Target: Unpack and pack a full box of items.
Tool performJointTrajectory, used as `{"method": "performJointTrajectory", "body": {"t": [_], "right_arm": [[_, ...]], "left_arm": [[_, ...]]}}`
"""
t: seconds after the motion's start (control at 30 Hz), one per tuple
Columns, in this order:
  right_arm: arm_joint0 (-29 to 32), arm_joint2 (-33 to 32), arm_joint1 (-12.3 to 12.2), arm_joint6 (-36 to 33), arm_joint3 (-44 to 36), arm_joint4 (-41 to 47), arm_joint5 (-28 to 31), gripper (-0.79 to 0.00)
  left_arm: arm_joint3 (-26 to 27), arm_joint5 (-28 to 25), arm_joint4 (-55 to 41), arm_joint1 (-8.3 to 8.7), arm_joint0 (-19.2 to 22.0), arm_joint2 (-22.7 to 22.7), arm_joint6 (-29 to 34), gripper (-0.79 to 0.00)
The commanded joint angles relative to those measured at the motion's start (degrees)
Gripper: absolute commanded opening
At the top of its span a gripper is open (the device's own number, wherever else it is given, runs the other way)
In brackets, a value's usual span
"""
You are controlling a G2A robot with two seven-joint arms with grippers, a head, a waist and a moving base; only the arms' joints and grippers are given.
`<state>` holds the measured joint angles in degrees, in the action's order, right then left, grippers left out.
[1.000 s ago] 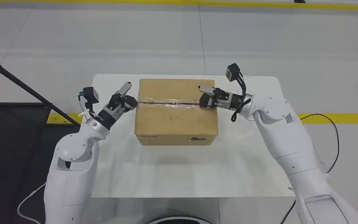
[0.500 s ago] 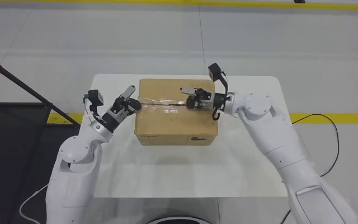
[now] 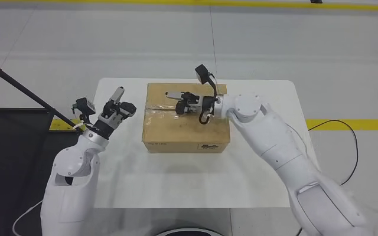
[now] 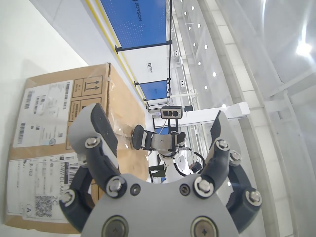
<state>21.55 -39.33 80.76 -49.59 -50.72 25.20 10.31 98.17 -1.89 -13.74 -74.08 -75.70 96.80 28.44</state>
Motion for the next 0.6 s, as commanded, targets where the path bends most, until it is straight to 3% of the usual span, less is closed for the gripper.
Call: {"method": "performJointTrajectory", "body": {"t": [0.0,0.33,0.57], "right_arm": [[-0.6,0.3,0.9,0.4,1.3,0.9,1.3,0.0],[-2.6,3.5,5.2,1.3,6.5,3.1,1.8,0.0],[-3.7,4.7,8.5,2.8,9.6,4.9,5.9,0.0]], "left_arm": [[-0.2,-0.2,-0.3,0.14,-0.4,0.5,0.1,0.0],[-2.1,-0.1,-0.8,0.48,-0.9,-0.1,0.0,0.0],[-2.7,-0.2,-1.3,0.69,-1.1,-0.7,0.2,0.0]]}}
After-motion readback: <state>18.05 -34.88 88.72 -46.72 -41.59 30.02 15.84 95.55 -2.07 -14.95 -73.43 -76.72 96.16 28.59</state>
